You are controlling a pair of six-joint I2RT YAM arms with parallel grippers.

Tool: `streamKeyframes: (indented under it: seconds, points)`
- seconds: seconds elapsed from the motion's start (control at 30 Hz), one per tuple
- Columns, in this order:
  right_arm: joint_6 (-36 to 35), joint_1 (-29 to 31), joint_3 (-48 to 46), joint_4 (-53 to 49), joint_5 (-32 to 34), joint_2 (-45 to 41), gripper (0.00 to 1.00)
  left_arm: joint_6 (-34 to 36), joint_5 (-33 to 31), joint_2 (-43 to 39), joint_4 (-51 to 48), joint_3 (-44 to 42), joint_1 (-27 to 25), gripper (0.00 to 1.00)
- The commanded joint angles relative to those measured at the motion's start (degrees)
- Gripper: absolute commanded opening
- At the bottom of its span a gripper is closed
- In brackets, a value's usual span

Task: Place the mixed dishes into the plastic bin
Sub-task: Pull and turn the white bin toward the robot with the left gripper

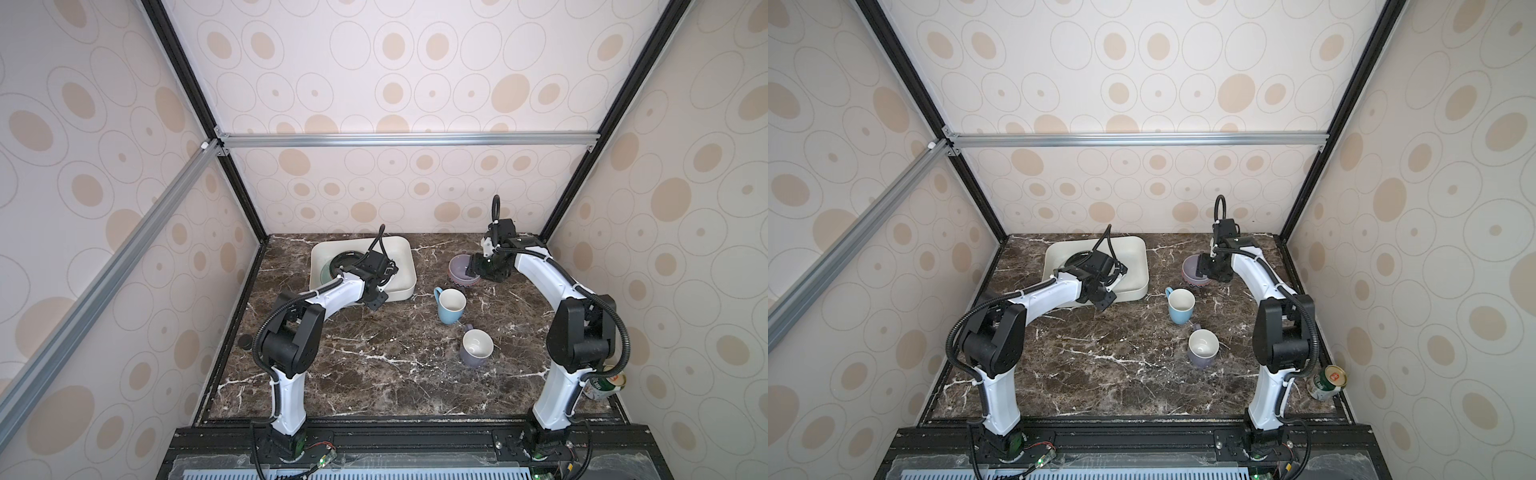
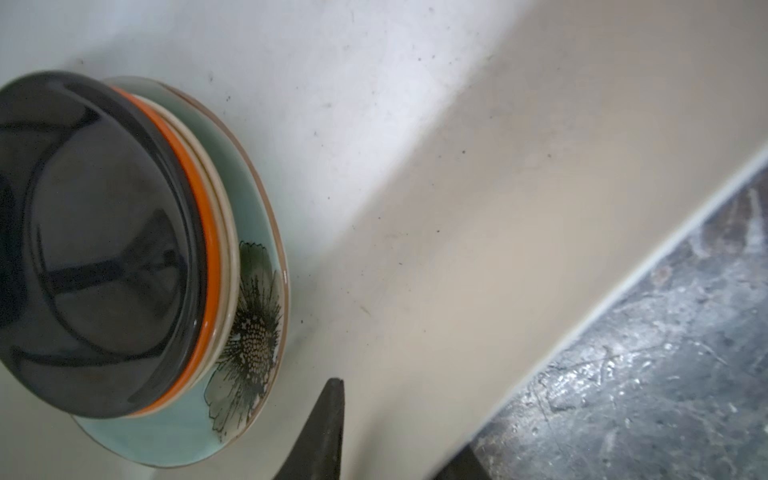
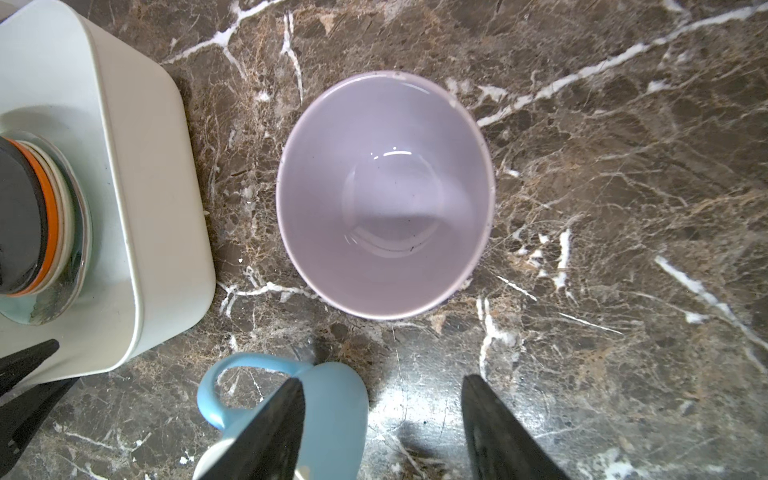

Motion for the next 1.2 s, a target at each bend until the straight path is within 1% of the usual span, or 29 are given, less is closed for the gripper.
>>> streamKeyframes:
  seconds: [0.0, 0.07, 0.2, 0.5, 0.73, 0.8, 0.9, 0.93, 1.0, 1.07, 1.1, 1.17]
  points:
    - [-0.3, -0.36, -0.88, -0.66, -0.31, -2.21, 0.63, -2.24, 0.41, -1.99, -4.25, -2.43, -0.54, 0.21]
    - [-0.36, -0.38, -1.32, -0.62, -0.33, -2.81, 0.64, -2.7, 0.4, -2.72, -4.77, -3.37, -0.87, 0.16]
    - [-0.35, -0.36, -1.57, -1.14, -0.8, -3.5, 0.64, -3.73, 1.74, -4.83, -4.45, -6.12, -1.91, 0.12]
    - [0.11, -0.35, -3.53, -1.21, -1.24, -6.33, 0.64, -6.94, 4.27, -13.53, -1.63, -14.48, -7.41, 0.13]
    - [0.68, -0.15, -5.86, -1.23, -1.53, -9.25, 0.64, -9.51, 8.49, -21.36, 0.57, -19.19, -13.92, 0.15]
    - [0.64, -0.01, -6.28, -1.48, -1.2, -9.93, 0.64, -10.53, 8.93, -22.93, 0.75, -20.08, -15.1, 0.17]
    - [-0.07, 0.83, -6.14, -1.92, -0.88, -10.4, 0.64, -12.42, 8.36, -25.27, 1.63, -21.45, -15.72, 0.28]
    - [-0.35, 1.53, -5.76, -2.34, -0.31, -10.33, 0.64, -13.12, 7.6, -26.43, 2.22, -21.97, -15.74, 0.34]
    - [-1.21, 3.21, -4.32, -3.51, 0.7, -9.82, 0.64, -15.52, 4.7, -28.83, 3.49, -22.97, -15.67, 0.5]
    - [-2.05, 5.28, -2.09, -5.05, 2.16, -8.9, 0.64, -18.28, 1.14, -31.74, 4.28, -23.73, -15.69, 0.59]
    - [-2.53, 6.42, -0.88, -5.71, 2.79, -8.29, 0.64, -19.87, -1.3, -33.46, 4.51, -24.02, -15.59, 0.67]
    - [-3.1, 7.67, 1.95, -6.89, 3.35, -6.81, 0.64, -23.94, -4.1, -36.93, 5.01, -24.65, -15.39, 0.68]
